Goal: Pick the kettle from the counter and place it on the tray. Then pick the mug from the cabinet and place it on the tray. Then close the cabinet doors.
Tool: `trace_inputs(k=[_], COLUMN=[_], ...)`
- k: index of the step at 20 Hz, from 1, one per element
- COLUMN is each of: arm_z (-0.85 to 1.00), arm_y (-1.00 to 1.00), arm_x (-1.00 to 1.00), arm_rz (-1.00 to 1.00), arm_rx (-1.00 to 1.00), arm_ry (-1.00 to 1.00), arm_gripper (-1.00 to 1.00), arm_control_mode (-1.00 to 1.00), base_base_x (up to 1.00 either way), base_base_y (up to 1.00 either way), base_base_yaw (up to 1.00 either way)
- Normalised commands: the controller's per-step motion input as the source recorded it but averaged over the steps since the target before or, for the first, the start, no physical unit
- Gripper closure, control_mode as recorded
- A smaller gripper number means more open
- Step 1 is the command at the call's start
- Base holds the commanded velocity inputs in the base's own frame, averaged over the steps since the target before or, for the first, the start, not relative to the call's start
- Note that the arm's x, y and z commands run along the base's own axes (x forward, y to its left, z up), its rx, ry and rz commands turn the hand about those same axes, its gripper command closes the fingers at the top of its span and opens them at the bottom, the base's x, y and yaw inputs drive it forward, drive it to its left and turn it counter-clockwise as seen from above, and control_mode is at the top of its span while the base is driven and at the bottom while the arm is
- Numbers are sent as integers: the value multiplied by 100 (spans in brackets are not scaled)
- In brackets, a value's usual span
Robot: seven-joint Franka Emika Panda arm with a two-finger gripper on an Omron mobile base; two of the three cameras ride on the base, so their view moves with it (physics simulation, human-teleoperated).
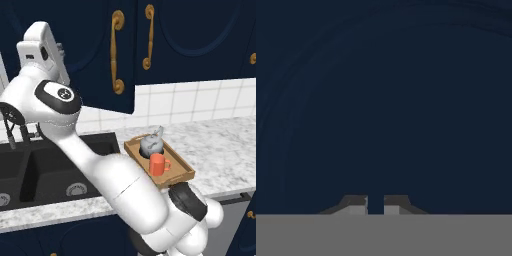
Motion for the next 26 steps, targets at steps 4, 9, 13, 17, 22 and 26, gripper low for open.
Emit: trace_inputs(k=[4,9,13,17,22,26], arm_z=[2,-23,-36,-18,-16,-8], arm_y=[-23,-53,-53,-47,-49,-33], arm_x=[66,93,98,97,82,79], arm_rz=[0,0,7,15,21,24], arm_rx=[0,0,0,0,0,3], arm_ry=[25,19,3,1,0,2], arm_gripper=[100,100,100,100,100,100], arm_control_mode=[-100,-100,-100,-100,-100,-100], base_base_x=[0,0,0,0,0,0], base_base_y=[0,0,0,0,0,0], base_base_yaw=[0,0,0,0,0,0])
